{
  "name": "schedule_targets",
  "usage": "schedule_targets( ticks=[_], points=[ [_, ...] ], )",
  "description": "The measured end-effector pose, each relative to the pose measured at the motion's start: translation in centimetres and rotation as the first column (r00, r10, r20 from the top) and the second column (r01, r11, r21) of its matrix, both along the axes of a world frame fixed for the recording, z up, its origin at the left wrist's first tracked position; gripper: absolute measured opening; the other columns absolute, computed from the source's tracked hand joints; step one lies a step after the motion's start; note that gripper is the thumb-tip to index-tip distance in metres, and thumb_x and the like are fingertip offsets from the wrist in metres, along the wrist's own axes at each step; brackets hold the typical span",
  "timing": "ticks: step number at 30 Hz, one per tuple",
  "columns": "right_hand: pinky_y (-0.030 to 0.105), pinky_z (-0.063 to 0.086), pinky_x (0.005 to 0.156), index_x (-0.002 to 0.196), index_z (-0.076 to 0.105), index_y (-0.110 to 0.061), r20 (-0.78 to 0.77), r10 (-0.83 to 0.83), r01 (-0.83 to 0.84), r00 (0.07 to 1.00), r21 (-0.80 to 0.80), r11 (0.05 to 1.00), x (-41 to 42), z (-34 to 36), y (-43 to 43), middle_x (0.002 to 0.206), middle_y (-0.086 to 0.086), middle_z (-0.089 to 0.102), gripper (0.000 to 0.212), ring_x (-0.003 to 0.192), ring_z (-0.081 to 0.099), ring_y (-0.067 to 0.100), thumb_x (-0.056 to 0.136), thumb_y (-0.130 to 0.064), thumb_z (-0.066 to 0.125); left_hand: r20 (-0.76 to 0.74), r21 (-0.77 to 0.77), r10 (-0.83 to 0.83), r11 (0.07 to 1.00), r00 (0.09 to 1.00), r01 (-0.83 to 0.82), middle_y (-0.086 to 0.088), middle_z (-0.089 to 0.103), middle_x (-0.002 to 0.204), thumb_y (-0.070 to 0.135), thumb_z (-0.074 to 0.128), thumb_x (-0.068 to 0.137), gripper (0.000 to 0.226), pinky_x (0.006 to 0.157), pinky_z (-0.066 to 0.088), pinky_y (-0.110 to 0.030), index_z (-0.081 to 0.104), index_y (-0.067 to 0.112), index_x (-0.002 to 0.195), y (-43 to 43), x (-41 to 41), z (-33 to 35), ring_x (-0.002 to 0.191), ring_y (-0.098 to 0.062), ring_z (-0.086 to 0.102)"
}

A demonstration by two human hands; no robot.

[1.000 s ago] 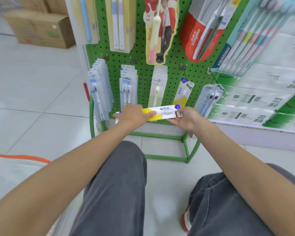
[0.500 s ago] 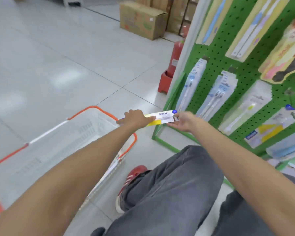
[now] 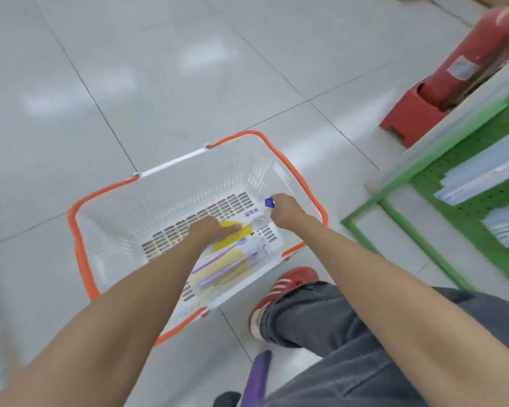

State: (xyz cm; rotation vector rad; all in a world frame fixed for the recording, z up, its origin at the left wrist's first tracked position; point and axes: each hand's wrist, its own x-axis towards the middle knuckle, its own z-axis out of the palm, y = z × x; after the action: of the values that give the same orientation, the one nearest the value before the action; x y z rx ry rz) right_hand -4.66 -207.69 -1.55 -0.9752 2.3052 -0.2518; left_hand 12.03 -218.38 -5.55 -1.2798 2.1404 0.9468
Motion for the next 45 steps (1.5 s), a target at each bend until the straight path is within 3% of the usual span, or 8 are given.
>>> schedule_targets(
  ticks=[3,6,10,14,24,30,34,45],
  points=[
    [0.028,0.034,0.069,0.084,0.046,-0.010,0.060,0.081,-0.089,0.995,0.143,0.986,0.4,-3.0,-0.4,0.099,0.013,0.052,0.009,0.087,0.050,0.028,0.090,-0.003,0.047,0.058,0.070,0.007,0.997,0.998,-0.011,-0.010,0.064,0.111,0.077,0.049,0.082,0.076,0.087,0.044,-0.032,0.063,0.006,0.104,0.6,1.3,-3.5,0.107,-0.030,0.060],
    [0.033,0.046,0.086,0.117,0.056,-0.001,0.080,0.138,-0.152,0.987,0.211,0.966,-0.1,-4.3,0.1,0.127,0.017,0.056,0.025,0.114,0.055,0.033,0.095,-0.009,0.047,0.088,0.091,0.015,0.996,0.996,-0.023,-0.004,0.057,0.098,0.073,0.046,0.087,0.069,0.094,0.045,-0.035,0.060,0.006,0.100,0.9,1.2,-5.9,0.102,-0.029,0.059],
    [0.037,0.040,0.105,0.135,0.050,-0.005,0.066,0.126,-0.136,0.990,0.167,0.977,-1.2,-3.8,1.0,0.143,0.013,0.048,0.038,0.130,0.046,0.030,0.098,-0.011,0.045,0.177,0.083,-0.106,0.992,0.979,0.093,0.000,0.047,0.071,0.046,0.048,0.099,0.045,0.060,0.037,-0.024,0.048,0.011,0.070,1.6,0.7,-8.5,0.062,-0.015,0.047],
    [0.033,0.043,0.102,0.133,0.055,-0.013,0.043,0.013,-0.013,0.999,0.014,1.000,-2.7,-2.5,2.5,0.141,0.008,0.052,0.042,0.126,0.050,0.024,0.096,-0.007,0.039,0.216,0.033,-0.155,0.988,0.964,0.152,0.003,0.041,0.070,0.019,0.048,0.096,0.027,0.054,0.034,-0.022,0.042,0.015,0.070,1.9,0.3,-9.4,0.058,-0.011,0.039],
    [0.031,0.051,0.079,0.101,0.072,-0.011,-0.073,-0.298,0.251,0.952,-0.369,0.895,-6.1,6.0,10.4,0.099,0.004,0.071,0.027,0.091,0.064,0.021,0.089,-0.007,0.047,-0.310,-0.072,-0.181,0.983,0.933,0.167,-0.006,0.047,0.063,0.011,0.057,0.080,0.020,0.058,0.040,-0.030,0.047,0.010,0.063,8.4,-11.5,3.1,0.058,-0.021,0.046],
    [0.024,0.044,0.070,0.100,0.073,-0.013,-0.089,-0.554,0.427,0.828,-0.540,0.725,-7.9,13.3,20.0,0.085,-0.002,0.068,0.022,0.079,0.061,0.014,0.090,-0.009,0.053,-0.545,-0.135,-0.311,0.949,0.779,0.285,-0.013,0.066,0.078,0.021,0.060,0.078,0.021,0.071,0.051,-0.036,0.064,0.003,0.071,17.1,-19.0,13.0,0.073,-0.025,0.057],
    [0.027,0.048,0.077,0.098,0.074,-0.009,-0.129,-0.647,0.471,0.751,-0.583,0.662,-8.1,17.0,28.4,0.092,0.005,0.073,0.021,0.085,0.064,0.019,0.091,-0.008,0.054,-0.637,-0.151,-0.406,0.899,0.655,0.410,-0.004,0.053,0.064,0.020,0.060,0.082,0.022,0.058,0.038,-0.031,0.054,0.011,0.062,25.7,-22.5,18.8,0.060,-0.017,0.046],
    [0.025,0.045,0.075,0.096,0.072,-0.008,-0.035,-0.920,0.628,0.390,-0.721,0.294,-9.2,20.4,48.0,0.083,-0.002,0.065,0.019,0.083,0.061,0.015,0.091,-0.007,0.054,-0.706,-0.176,-0.568,0.718,0.422,0.673,-0.003,0.056,0.062,0.017,0.060,0.083,0.027,0.064,0.044,-0.032,0.056,0.015,0.057,46.5,-28.1,25.1,0.065,-0.022,0.051]
  ],
)
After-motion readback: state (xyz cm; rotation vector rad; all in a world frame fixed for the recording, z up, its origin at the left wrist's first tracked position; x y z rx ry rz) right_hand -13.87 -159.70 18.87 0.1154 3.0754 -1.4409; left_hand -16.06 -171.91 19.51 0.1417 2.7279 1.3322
